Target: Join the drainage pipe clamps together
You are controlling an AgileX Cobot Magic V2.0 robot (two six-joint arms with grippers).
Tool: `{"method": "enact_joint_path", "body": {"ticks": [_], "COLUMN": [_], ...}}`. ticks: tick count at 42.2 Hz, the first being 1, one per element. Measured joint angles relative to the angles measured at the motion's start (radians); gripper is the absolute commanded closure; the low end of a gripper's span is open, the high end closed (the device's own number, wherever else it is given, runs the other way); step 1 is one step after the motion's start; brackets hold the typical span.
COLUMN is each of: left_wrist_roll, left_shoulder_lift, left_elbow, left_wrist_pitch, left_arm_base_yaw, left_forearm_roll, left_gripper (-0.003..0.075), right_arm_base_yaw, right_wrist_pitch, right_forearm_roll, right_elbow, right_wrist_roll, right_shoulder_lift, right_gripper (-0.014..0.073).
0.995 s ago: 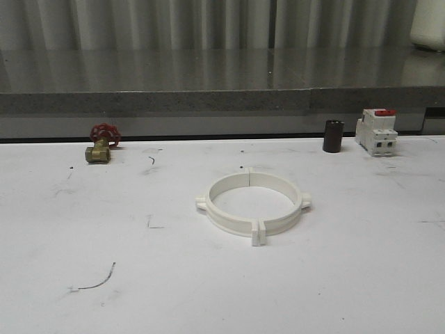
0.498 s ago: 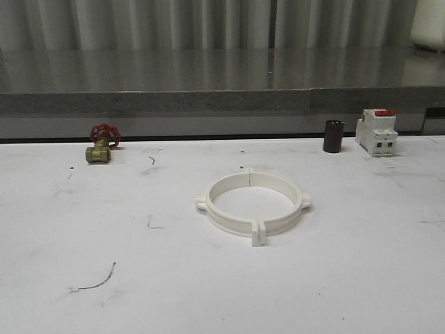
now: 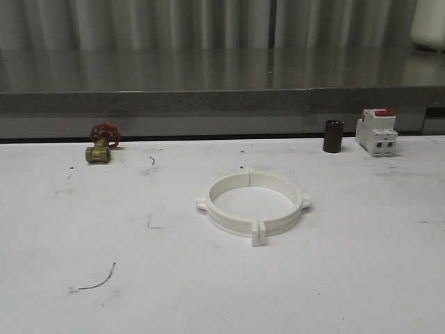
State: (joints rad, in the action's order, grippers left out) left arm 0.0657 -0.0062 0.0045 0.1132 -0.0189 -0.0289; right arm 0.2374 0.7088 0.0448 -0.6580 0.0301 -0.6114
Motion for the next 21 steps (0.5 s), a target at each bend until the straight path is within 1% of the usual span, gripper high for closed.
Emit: {"method": "enact_joint_path", "body": {"ticks": [21], "left_wrist_roll": [-0.004], "left_shoulder_lift": [0.000], "left_elbow": [0.000], "left_wrist_pitch": [-0.024], "left_arm_base_yaw": [0.002], "left_forearm_roll": [0.000], "left_gripper": [0.0741], "right_arm_base_yaw": [0.000], "right_wrist_pitch": [0.000], "right_forearm_roll": [0.000], "right_elbow": [0.004], "right_wrist_roll": [0.000], "right_shoulder_lift": [0.000], "right_gripper": [0.0662]}}
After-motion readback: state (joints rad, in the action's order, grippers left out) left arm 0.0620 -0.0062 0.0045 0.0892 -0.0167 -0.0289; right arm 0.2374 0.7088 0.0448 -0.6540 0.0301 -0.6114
